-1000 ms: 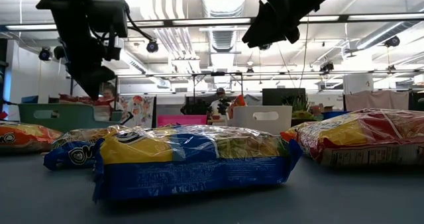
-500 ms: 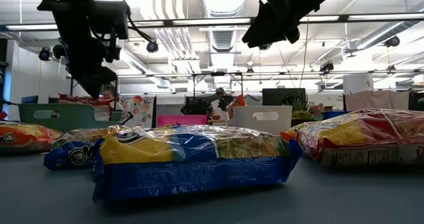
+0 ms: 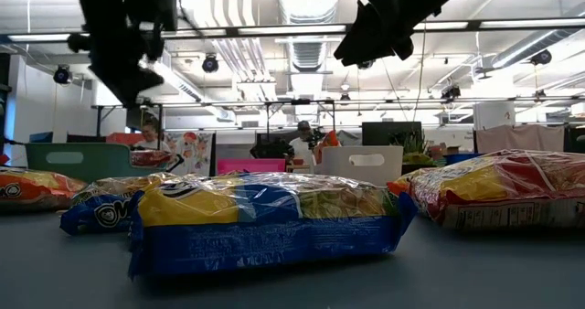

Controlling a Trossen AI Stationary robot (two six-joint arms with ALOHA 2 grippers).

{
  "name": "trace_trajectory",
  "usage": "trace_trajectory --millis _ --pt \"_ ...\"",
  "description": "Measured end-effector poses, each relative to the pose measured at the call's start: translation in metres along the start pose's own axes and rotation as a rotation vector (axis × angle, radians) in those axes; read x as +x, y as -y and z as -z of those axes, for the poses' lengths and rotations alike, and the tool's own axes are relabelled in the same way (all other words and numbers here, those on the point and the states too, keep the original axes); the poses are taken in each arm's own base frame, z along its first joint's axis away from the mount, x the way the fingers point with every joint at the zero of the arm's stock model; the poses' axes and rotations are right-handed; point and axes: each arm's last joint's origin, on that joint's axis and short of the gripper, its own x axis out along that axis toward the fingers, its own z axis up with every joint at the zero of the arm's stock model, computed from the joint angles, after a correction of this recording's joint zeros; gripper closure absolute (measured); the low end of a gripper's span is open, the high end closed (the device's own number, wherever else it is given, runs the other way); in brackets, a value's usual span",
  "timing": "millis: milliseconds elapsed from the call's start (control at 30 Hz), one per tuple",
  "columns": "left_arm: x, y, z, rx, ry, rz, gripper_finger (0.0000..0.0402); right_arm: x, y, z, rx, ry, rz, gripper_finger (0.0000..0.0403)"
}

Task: Sort Maruchan noodles
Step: Put the red noodle pack into the green bin

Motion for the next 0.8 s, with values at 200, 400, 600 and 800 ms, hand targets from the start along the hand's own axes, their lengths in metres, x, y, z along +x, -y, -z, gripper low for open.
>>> trace_trajectory --millis 200,400,600,800 --pt "-0.021 0.007 -0.014 0.033 -0.061 0.300 0.0288 0.000 0.000 0.000 -0.002 -0.001 0.000 0.0252" --pt "-0.020 0.020 -0.006 -0.049 -0.133 0.398 0.0283 0.000 0.000 0.000 -0.014 -0.002 0.000 0.0252" --pt "-0.011 0.029 0.004 -0.195 -0.194 0.351 0.0238 0.000 0.000 0.001 -0.019 -0.008 0.001 0.0252" --pt "-0.010 0.047 0.008 -0.228 -0.192 0.363 0.0188 0.000 0.000 0.001 -0.019 -0.008 0.001 0.0252"
